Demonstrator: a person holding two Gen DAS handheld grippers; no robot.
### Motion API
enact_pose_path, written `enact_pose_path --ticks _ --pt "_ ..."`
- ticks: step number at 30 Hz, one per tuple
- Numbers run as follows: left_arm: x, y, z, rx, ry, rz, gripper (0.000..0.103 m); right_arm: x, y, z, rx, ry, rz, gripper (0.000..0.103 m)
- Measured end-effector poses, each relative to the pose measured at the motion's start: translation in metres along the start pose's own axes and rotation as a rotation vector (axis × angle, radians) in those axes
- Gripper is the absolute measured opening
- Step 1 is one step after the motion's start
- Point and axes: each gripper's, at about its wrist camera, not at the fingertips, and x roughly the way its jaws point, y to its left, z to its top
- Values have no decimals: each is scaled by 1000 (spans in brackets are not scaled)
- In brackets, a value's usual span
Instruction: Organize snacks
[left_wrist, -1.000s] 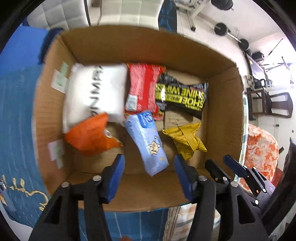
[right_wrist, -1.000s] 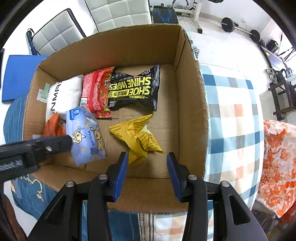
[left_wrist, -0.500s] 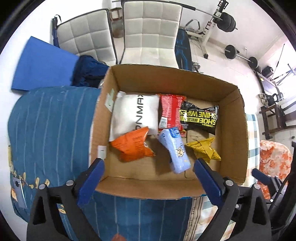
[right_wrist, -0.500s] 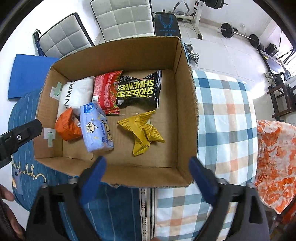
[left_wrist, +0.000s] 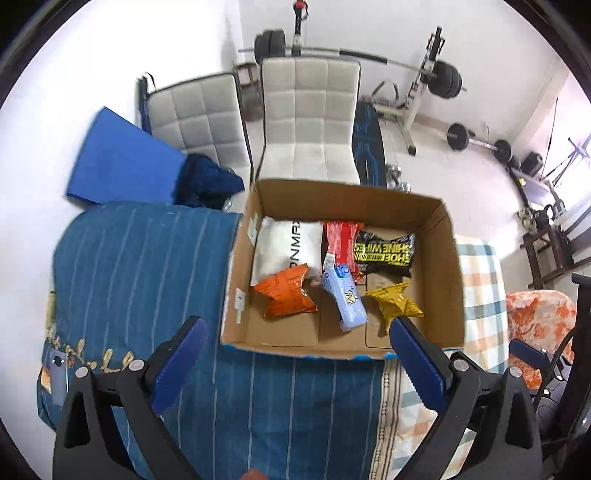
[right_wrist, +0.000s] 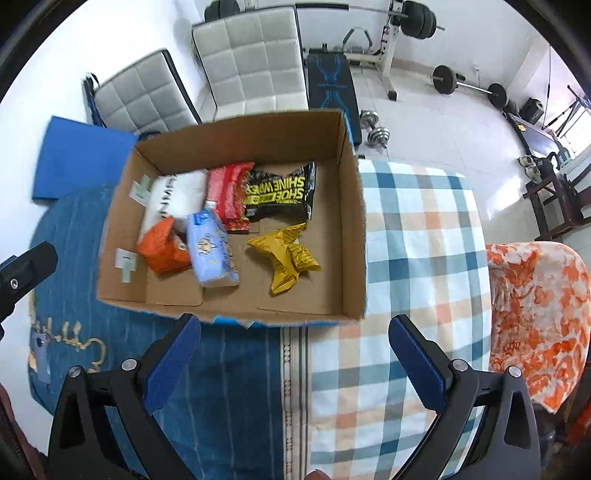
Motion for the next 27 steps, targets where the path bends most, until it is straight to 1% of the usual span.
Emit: enact_pose_path --ticks 5,8,12,13,18,22,27 --pt "-50 2 -16 0 -72 13 101 -57 -4 -22 10 -67 19 103" --pt "-74 1 -26 11 -92 16 101 -93 -4 -36 -7 -111 20 103" --pt "-102 0 -40 12 -102 -6 101 -137 -2 -54 -27 -153 30 103" --pt "-110 -1 -45 8 -103 -5 101 -148 -2 -60 -29 -164 43 103" --pt "-141 -2 -62 -8 -117 -21 101 -187 -2 -80 -33 -200 67 103" --pt "-162 -2 -74 -14 -108 -39 101 -211 -4 -96 -32 -215 81 103" --pt "-184 -2 -85 -12 -128 -16 101 -234 -6 -111 -36 -233 90 103"
